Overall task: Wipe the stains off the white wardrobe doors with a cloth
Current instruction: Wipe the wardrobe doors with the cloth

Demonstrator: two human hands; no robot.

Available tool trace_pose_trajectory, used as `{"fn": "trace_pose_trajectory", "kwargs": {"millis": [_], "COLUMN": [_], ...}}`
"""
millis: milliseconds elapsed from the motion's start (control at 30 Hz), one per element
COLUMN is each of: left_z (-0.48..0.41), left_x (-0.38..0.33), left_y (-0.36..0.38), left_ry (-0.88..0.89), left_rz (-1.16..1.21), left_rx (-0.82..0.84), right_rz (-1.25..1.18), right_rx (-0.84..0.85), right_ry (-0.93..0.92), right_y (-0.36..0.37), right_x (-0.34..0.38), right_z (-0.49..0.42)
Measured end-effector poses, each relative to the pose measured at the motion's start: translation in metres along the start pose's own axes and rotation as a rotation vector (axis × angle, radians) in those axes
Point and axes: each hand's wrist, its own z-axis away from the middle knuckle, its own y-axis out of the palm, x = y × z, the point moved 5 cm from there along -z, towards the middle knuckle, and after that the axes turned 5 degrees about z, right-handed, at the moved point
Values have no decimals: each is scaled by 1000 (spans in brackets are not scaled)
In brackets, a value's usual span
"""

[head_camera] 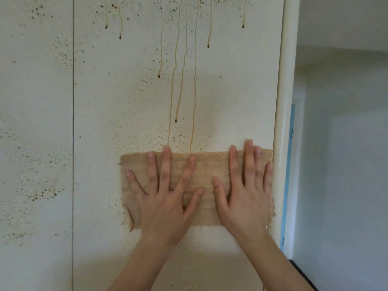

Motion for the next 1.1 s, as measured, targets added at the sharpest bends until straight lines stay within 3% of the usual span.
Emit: {"fn": "trace_pose_trajectory", "kwargs": {"millis": [367,1100], "left_z": [-136,-399], "left_x": [-4,-18], "left_y": [-30,-111], "left_ry": [31,104], "left_rz": [-20,-88], "left_rx": [-90,-109], "right_rz": [42,104], "right_rx": [-115,-128], "right_ry": [-36,-58], "right_y": [-20,-84], "right_x": [-11,-12], "right_z": [-135,-399]}}
